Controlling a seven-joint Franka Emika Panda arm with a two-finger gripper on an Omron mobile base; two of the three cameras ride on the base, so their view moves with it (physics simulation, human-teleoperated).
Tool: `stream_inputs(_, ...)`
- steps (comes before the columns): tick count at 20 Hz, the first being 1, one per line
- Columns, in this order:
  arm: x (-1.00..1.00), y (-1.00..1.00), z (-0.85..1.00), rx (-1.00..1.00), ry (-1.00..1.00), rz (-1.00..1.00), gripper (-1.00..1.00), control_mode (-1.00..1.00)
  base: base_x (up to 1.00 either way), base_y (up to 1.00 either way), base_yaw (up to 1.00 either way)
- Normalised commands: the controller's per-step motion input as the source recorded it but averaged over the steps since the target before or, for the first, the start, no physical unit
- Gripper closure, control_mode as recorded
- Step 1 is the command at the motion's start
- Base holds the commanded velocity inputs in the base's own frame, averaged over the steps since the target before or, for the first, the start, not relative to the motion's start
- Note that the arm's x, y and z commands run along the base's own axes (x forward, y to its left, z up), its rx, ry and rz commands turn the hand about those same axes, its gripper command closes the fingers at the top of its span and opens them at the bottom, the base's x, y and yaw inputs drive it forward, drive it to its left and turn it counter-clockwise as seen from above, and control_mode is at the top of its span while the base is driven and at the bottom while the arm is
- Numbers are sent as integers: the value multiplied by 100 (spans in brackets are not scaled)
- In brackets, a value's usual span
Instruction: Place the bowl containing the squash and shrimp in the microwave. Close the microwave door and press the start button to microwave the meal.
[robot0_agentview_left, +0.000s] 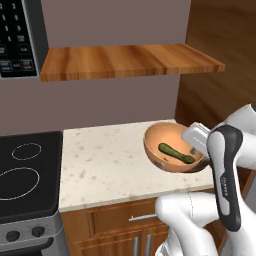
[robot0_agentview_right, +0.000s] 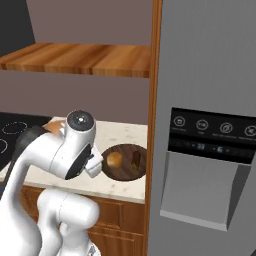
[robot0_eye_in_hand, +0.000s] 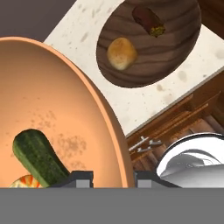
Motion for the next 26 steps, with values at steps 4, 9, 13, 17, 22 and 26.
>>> stream_inputs(4,-11,0,51,0,0,-1,100,-100,0,0,0)
stream_inputs(9,0,0,11,0,0,-1,100,100,0,0,0)
stream_inputs(13,0,0,0,0,0,0,100,100,-38,1,4)
stream_inputs(17,0,0,0,0,0,0,100,100,-92,18,19)
stream_inputs(22,0,0,0,0,0,0,100,100,-35,65,29)
stream_inputs(26,0,0,0,0,0,0,100,100,0,96,33)
